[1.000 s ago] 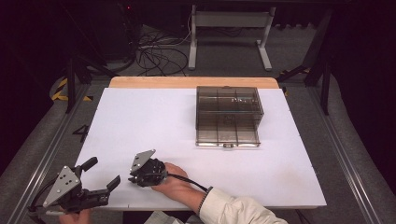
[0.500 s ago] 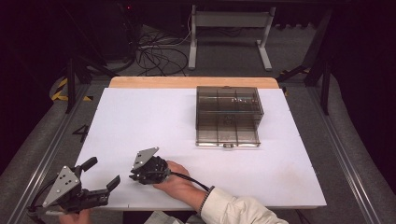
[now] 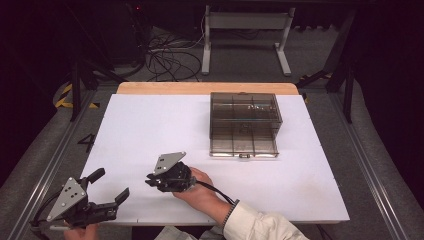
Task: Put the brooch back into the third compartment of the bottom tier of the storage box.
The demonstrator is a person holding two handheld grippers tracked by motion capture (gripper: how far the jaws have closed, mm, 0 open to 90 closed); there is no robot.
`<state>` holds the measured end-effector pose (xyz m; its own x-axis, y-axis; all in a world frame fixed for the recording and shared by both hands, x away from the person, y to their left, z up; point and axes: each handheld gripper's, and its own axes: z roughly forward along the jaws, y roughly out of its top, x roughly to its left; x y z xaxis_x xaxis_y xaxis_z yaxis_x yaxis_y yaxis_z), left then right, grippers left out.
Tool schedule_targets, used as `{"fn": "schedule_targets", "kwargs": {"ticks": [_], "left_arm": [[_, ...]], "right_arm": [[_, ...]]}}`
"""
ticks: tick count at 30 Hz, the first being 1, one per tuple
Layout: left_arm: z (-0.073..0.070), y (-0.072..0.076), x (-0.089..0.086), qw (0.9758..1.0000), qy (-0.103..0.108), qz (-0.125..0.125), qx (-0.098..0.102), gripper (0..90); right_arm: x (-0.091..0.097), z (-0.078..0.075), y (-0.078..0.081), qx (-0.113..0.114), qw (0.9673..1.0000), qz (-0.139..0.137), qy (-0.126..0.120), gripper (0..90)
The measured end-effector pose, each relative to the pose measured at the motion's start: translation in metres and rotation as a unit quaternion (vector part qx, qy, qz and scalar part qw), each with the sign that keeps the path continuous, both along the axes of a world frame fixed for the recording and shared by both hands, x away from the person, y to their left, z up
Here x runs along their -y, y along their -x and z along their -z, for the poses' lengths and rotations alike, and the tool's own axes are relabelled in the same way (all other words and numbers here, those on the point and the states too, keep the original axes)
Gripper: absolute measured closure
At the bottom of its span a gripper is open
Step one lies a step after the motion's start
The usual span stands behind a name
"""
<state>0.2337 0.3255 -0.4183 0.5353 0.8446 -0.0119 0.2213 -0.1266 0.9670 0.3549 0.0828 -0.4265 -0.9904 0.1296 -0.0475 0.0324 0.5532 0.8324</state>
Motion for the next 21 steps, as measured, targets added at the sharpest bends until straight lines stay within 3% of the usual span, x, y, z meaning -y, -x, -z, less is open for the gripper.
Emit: {"fn": "schedule_targets", "kwargs": {"ticks": [11, 21], "left_arm": [[0.000, -0.001, 0.001, 1.0000, -0.001, 0.002, -0.002, 2.5], [0.000, -0.001, 0.001, 1.0000, 0.000, 0.002, -0.002, 2.5]], "right_arm": [[0.030, -0.013, -0.006, 0.004, 0.9995, 0.026, -0.016, 80.3], [0.056, -0.024, -0.006, 0.023, 0.9984, 0.045, -0.025, 80.3]]}}
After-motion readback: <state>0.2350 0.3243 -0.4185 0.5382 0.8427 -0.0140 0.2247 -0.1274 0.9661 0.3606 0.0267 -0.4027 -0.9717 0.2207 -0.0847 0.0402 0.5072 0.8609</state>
